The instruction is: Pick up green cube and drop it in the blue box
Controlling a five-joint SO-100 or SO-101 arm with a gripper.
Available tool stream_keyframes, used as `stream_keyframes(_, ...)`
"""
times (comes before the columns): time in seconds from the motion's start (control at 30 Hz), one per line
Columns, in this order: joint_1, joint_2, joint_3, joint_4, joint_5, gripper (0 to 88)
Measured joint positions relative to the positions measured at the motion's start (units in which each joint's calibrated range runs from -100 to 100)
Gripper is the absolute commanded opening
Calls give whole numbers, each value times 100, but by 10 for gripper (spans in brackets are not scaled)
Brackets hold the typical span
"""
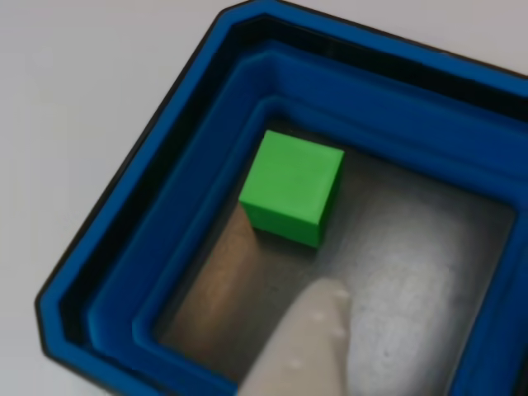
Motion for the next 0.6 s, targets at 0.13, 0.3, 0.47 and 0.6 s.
stream_keyframes(0.13,0,-977,832,0,0,248)
stream_keyframes(0.3,0,-2197,1736,0,0,248)
stream_keyframes(0.47,0,-3442,2649,0,0,248)
stream_keyframes(0.6,0,-4545,3436,0,0,248)
